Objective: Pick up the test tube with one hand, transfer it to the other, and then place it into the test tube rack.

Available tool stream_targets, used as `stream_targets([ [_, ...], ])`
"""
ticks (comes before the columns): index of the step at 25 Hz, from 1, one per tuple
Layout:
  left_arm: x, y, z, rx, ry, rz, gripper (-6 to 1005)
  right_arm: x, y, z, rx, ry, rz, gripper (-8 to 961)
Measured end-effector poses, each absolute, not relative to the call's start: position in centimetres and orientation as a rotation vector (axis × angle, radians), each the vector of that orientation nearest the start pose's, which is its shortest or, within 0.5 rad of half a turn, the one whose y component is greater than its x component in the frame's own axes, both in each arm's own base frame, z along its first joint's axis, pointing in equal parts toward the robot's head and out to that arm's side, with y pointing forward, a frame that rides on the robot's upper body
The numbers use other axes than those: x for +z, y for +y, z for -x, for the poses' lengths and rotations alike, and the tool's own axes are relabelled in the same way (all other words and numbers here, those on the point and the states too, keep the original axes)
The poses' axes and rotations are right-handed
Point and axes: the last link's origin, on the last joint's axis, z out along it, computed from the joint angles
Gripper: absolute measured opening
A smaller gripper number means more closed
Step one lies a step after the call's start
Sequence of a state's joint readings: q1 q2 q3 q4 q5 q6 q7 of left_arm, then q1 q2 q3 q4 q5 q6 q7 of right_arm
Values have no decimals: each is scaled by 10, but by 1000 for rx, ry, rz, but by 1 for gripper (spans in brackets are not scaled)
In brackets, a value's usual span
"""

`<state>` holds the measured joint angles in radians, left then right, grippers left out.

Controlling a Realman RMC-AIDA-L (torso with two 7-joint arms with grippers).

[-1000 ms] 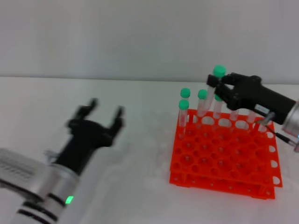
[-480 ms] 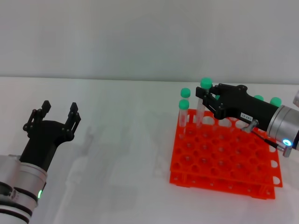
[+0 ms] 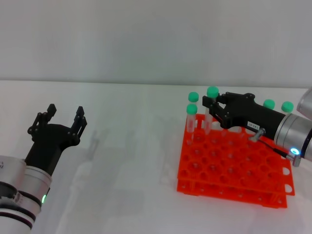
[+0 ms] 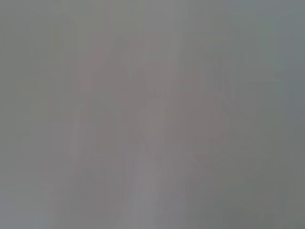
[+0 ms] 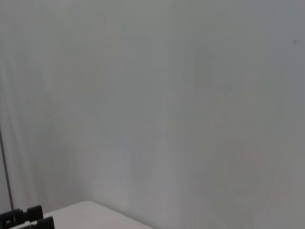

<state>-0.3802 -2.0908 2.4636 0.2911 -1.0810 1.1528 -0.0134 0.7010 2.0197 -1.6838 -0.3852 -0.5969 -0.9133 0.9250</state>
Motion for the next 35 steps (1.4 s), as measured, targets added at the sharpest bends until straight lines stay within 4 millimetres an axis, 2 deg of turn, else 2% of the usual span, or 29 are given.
stream_targets([
  [18, -35, 323, 312, -707, -565, 1570, 700, -68, 407, -204, 682, 437, 2373, 210],
  [26, -35, 325, 311, -710, -561, 1571, 700, -63, 401, -211, 707, 452, 2354, 445],
  [31, -35, 325, 311, -710, -561, 1571, 700, -54, 387, -219, 780, 459, 2330, 682],
  [35, -30, 327, 313, -711, -568, 1543, 700, -43, 376, -231, 858, 483, 2289, 699],
])
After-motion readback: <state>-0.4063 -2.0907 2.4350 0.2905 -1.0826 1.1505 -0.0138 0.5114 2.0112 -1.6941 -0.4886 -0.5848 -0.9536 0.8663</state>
